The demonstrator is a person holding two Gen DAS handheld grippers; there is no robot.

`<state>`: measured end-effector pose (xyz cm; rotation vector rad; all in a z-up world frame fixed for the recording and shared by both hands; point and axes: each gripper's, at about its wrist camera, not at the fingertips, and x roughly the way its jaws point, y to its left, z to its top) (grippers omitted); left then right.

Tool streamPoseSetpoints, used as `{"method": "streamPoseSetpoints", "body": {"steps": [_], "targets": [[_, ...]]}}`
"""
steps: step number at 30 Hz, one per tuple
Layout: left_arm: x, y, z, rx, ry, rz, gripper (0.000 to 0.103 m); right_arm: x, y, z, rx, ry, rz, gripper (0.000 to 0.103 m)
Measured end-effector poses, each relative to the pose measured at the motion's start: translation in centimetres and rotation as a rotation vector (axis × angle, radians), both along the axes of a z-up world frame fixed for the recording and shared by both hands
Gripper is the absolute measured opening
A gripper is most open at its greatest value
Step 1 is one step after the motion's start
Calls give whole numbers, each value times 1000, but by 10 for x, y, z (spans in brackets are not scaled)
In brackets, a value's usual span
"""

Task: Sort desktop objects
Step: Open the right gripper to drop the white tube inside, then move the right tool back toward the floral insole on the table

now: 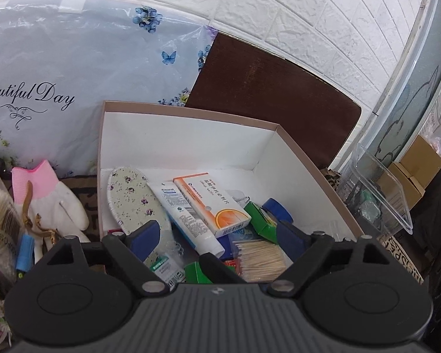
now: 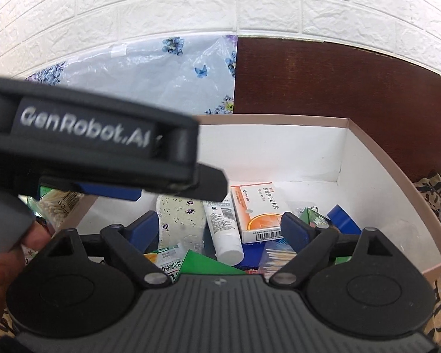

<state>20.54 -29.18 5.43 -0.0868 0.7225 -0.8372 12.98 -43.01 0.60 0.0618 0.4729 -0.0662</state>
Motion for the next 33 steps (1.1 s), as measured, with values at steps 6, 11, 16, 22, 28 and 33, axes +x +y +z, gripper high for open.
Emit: {"method": "streamPoseSetpoints", "body": {"steps": [6,11,16,22,28,33], "targets": [[-17,8,3,-2,-7,4,89,-17,6,4,-18,-10,8,88],[-31,15,7,6,-17,8,89,-30,12,8,-3,-23,0,88],[-48,22,9,14,-34,14,89,-45,21,11,4,-36,9,89],[-67,33,8,25,-48,20,89,-51,31,20,4,-49,28,89],[-84,49,4,12,-37,41,89,-68,42,24,5,-55,42,89],[-103,65,-5,5,-37,54,89,-81,53,20,5,-47,65,89]]}}
